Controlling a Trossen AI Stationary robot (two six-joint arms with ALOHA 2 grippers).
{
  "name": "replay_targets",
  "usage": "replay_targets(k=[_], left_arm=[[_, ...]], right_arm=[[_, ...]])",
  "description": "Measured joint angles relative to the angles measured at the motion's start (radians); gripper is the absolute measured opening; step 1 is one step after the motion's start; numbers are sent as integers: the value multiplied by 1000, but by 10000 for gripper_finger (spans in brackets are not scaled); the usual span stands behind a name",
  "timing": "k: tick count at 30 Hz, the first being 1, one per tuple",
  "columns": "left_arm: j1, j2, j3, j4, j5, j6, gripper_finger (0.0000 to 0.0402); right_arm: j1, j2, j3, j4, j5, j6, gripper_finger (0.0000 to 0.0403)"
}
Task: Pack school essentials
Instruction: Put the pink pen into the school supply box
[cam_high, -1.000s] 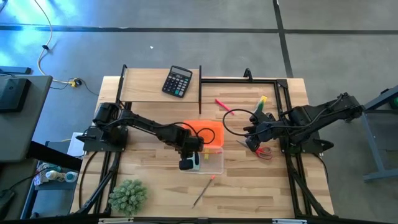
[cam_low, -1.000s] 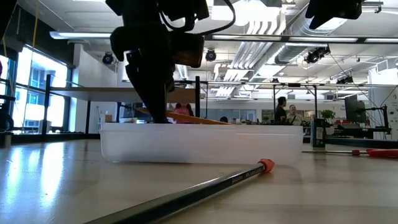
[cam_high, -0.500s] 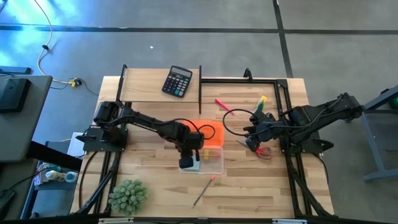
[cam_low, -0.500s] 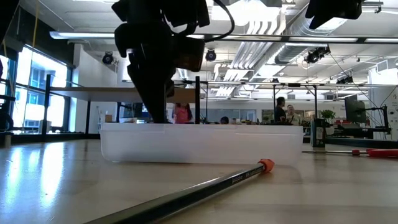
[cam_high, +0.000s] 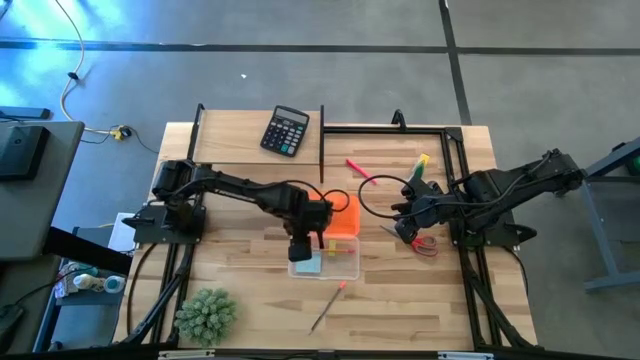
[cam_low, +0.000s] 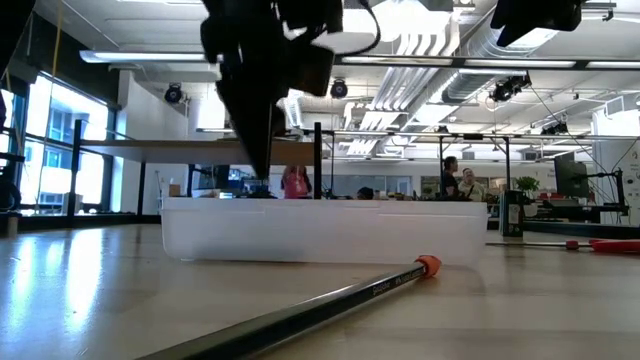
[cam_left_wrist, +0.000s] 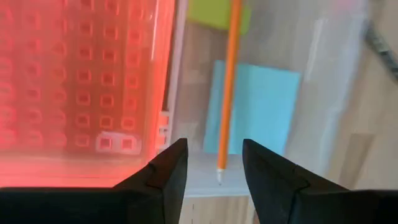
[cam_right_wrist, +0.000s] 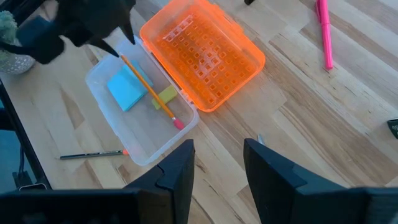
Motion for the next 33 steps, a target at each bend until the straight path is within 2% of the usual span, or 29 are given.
replay_targets(k=[4, 9, 17, 20, 24, 29, 33], left_arm=[[1, 0, 82, -74, -1, 58, 140], [6, -41, 148, -70, 0, 118, 128], [49, -188, 147, -19, 1, 129, 109], [63, -252, 86, 56, 4, 119, 101], [62, -338, -61, 184, 64, 76, 89], [64, -431, -232, 344, 66, 4, 78], [69, -495, -322, 404, 59, -38, 72]], right_arm=[[0, 0, 0, 0, 0, 0, 129], [0, 0, 0, 1, 0, 14, 129], [-7, 0, 0, 40, 34, 35, 129], [-29, -1, 0, 82, 33, 22, 129], [-66, -1, 0, 148, 33, -25, 129], [-121, 0, 1, 224, 24, -87, 129], [-175, 0, 1, 309, -16, -157, 129]])
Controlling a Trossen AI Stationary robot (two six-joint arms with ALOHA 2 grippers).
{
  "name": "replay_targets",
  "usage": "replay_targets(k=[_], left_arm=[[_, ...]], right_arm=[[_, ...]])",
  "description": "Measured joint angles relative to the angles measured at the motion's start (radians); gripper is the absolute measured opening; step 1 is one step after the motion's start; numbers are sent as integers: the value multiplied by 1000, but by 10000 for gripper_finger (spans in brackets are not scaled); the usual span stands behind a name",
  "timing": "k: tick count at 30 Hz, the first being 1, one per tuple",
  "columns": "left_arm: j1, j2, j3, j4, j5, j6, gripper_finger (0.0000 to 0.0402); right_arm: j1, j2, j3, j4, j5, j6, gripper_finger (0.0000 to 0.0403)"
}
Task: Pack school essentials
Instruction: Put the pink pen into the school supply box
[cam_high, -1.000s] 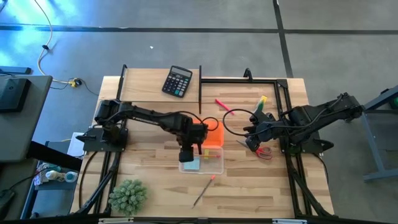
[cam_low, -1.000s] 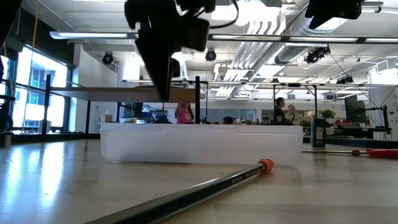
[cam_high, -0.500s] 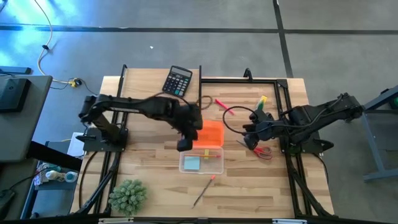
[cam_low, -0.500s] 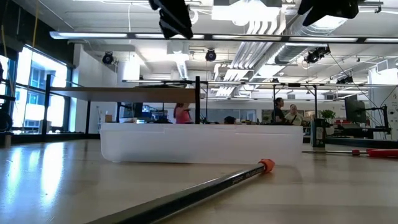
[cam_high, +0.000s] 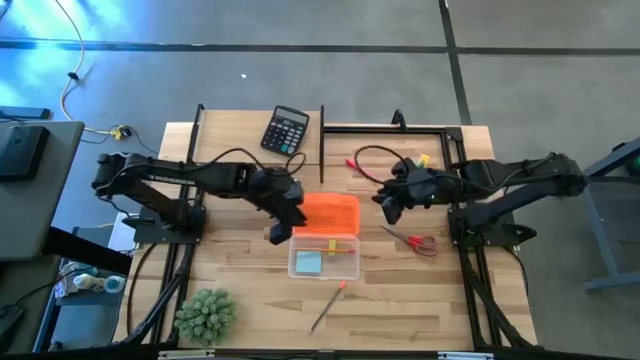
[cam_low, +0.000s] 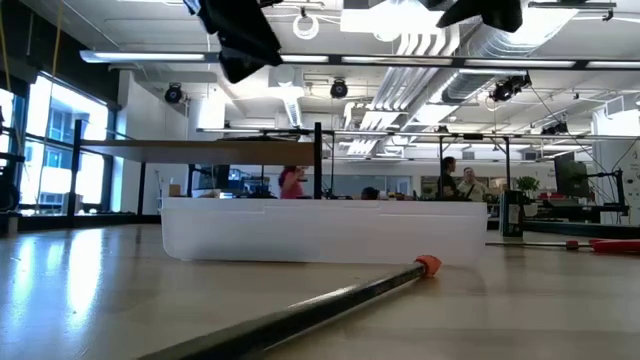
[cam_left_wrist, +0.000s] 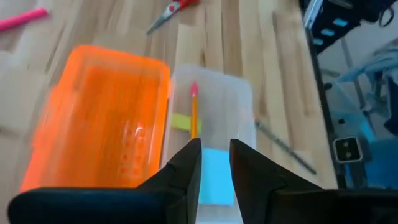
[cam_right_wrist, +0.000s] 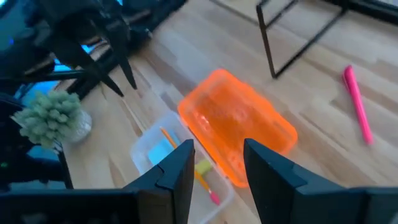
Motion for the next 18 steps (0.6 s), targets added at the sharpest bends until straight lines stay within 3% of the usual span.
replay_targets(k=[9, 18], left_arm=[[14, -145, -142, 1, -10, -11, 72], [98, -198, -182, 14, -9, -19, 72]], right_arm=[[-124, 0, 0, 149, -27, -175, 129], [-298, 0, 0, 160, -126, -363, 129]])
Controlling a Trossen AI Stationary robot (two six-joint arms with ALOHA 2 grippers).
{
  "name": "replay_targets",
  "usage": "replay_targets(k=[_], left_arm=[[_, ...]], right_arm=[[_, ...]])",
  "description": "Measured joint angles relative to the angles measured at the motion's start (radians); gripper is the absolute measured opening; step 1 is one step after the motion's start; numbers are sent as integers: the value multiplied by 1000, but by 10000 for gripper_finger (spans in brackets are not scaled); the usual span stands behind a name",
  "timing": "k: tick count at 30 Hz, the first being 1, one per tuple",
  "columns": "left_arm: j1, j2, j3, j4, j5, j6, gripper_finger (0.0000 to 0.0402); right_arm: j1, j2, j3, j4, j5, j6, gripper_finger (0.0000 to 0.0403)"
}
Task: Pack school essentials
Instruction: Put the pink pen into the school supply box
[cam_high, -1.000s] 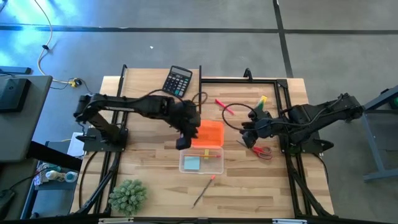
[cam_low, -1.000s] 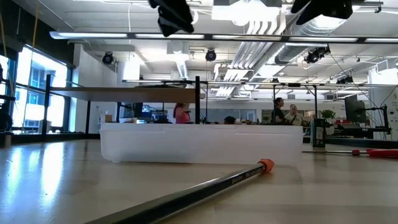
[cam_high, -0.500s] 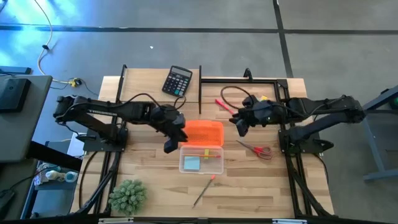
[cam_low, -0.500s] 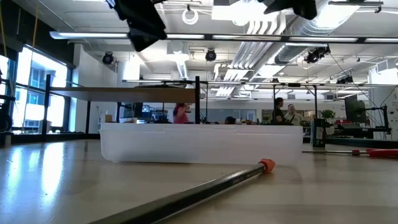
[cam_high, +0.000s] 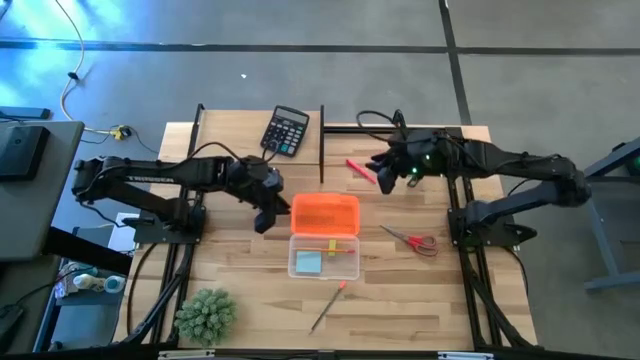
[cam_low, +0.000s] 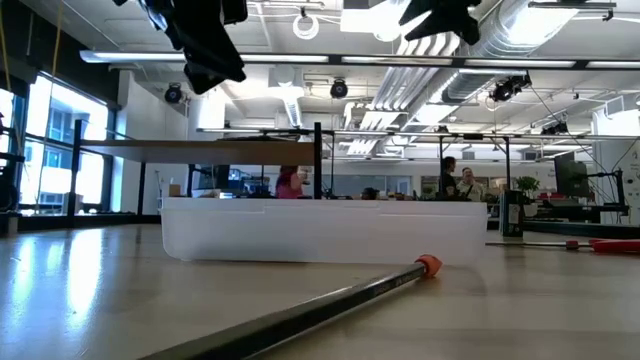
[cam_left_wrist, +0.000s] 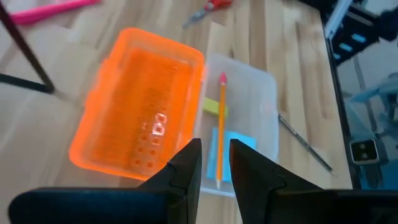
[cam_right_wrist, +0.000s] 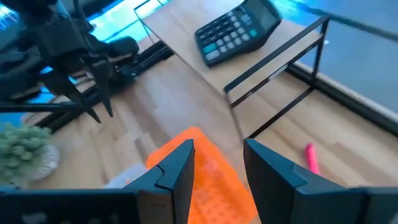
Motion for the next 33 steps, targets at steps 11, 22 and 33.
replay_targets(k=[11, 22, 33], left_arm=[[99, 1, -1, -14, 12, -3, 72], [134, 1, -1, -14, 2, -10, 72], [134, 2, -1, -59, -57, -59, 72]], right_arm=[[-226, 2, 0, -1, -194, -270, 129], [-365, 62, 0, 117, -196, -494, 159], [-430, 234, 0, 138, -207, -543, 253]])
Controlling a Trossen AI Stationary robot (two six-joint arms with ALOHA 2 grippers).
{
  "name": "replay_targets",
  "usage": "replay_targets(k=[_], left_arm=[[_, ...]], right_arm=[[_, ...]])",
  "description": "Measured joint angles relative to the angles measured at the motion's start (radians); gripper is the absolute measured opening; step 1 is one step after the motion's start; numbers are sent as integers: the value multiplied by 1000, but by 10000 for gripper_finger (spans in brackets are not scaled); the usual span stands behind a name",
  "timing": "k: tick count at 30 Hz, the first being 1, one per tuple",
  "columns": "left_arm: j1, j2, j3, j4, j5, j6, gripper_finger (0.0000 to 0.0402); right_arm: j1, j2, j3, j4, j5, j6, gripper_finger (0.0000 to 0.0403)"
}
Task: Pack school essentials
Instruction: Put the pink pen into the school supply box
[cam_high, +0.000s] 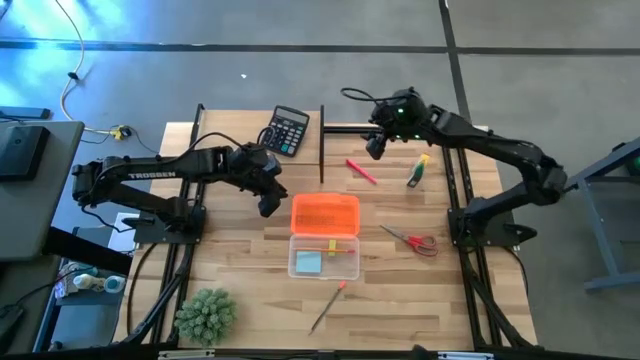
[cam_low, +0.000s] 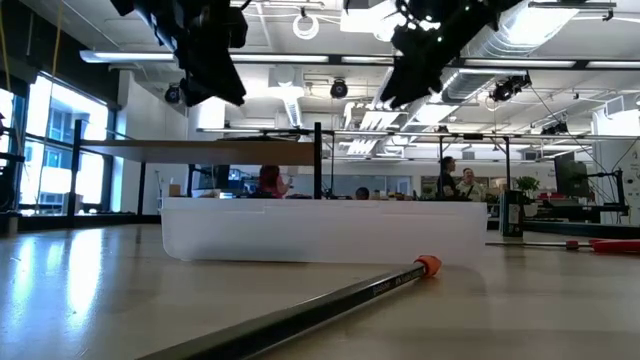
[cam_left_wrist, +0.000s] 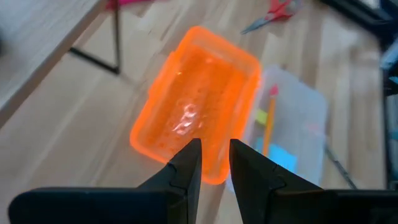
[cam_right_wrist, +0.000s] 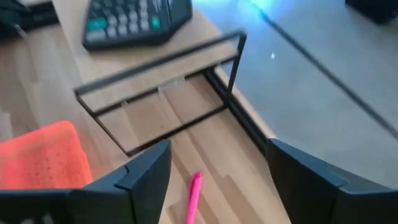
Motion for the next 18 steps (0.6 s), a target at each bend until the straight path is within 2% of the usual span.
replay_targets(k=[4, 9, 18], left_arm=[[0, 0, 0, -64, -75, -1, 72], [13, 0, 0, -154, -83, 4, 72], [58, 0, 0, -222, -57, 58, 72]], right_arm=[[0, 63, 0, 1, -1, 27, 254], [0, 120, 31, -32, -1, 34, 254], [0, 292, 331, -265, -29, 25, 254]])
